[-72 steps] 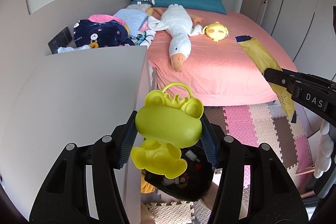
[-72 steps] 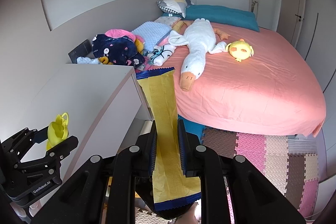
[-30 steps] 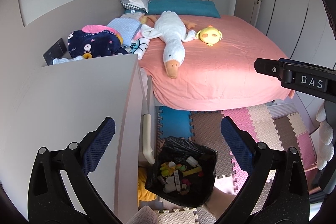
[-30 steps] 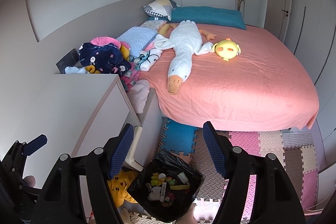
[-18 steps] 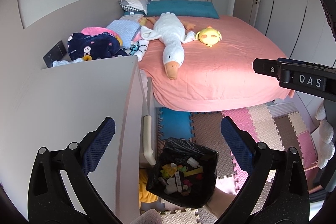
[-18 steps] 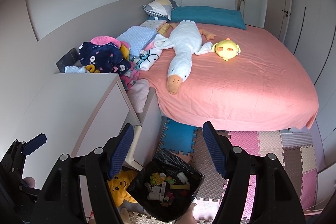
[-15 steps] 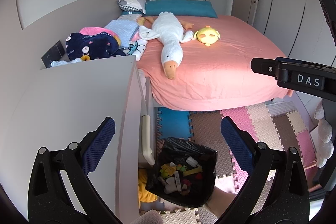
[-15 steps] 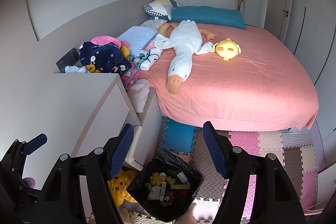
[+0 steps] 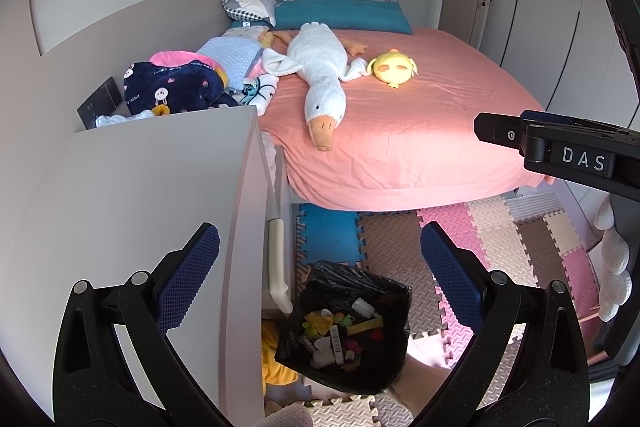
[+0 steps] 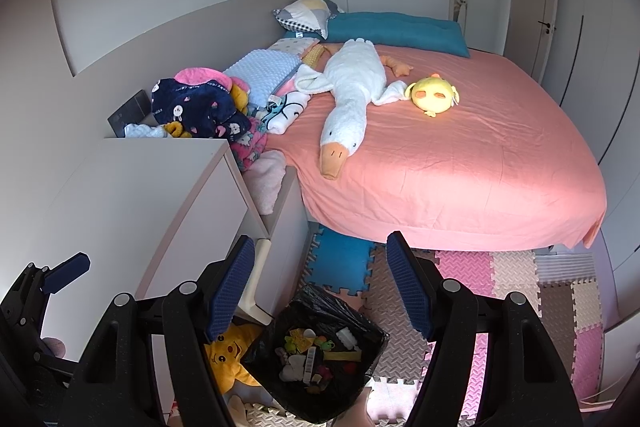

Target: Collect trash

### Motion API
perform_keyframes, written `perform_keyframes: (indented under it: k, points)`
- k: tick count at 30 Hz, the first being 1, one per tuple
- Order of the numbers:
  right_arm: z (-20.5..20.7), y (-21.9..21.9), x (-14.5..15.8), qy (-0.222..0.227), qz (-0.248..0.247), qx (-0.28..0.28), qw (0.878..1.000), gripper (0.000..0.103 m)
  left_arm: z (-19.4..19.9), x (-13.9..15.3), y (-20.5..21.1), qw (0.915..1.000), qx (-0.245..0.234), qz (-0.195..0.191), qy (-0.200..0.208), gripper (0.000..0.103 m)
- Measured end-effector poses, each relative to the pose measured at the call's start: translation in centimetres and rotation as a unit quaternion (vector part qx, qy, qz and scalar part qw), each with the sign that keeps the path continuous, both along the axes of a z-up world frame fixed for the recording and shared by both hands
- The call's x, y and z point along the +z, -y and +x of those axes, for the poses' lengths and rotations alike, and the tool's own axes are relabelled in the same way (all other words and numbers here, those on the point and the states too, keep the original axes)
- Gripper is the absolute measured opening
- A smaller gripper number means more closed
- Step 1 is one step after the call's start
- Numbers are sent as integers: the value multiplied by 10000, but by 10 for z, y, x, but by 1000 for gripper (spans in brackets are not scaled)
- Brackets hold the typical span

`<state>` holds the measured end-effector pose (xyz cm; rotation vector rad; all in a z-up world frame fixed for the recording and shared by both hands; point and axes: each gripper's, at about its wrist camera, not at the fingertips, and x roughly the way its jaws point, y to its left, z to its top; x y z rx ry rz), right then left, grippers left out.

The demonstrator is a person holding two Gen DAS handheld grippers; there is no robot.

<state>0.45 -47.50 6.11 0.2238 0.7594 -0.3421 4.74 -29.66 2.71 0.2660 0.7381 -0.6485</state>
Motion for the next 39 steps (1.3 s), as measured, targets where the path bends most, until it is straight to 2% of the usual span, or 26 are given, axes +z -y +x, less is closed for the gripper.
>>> perform_keyframes:
  k: [31,39]
  points:
    - [0,-6,-2,-12,-16,49,10000,69,-1,0,0,9999,-63,-46,-86,97]
    - [0,-6,-2,-13,-18,54,10000,69,-6,-3,5,9998,-190,48,-60,97]
